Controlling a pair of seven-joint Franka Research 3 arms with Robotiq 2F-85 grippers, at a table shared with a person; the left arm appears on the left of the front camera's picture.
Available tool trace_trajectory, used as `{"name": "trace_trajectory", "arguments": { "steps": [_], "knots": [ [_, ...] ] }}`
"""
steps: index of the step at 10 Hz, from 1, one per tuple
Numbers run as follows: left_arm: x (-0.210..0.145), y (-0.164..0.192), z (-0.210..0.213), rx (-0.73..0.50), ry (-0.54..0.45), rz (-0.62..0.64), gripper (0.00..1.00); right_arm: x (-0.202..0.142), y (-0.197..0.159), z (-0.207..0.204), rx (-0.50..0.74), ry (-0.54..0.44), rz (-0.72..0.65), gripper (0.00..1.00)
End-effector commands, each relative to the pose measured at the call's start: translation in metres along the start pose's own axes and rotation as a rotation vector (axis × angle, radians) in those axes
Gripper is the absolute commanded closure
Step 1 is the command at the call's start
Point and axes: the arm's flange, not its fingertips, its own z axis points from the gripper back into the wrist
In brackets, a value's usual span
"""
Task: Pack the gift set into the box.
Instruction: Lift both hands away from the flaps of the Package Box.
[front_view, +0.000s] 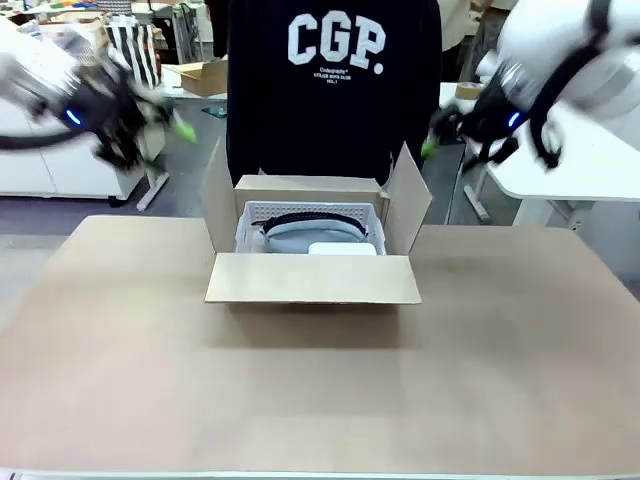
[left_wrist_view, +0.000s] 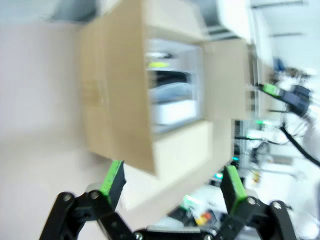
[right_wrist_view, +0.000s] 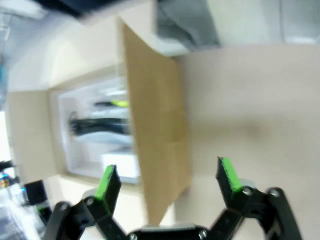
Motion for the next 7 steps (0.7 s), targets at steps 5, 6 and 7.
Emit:
{"name": "trace_trajectory", "arguments": {
  "steps": [5, 6, 7],
  "knots": [
    [-0.079, 0.037, 0.127, -0.624, -0.021, -0.063, 0.0, -0.064, -0.096, 0.15, 0.72, -0.019, -0.459, 0.0],
    [-0.077, 0.064, 0.124, -0.657, -0.009, -0.005, 0.0, -0.062, -0.117, 0.134, 0.722, 0.014, -0.504, 0.0],
    [-0.069, 0.092, 0.119, -0.658, -0.047, 0.118, 0.0, -0.061, -0.136, 0.112, 0.685, 0.043, -0.485, 0.0]
  ]
}}
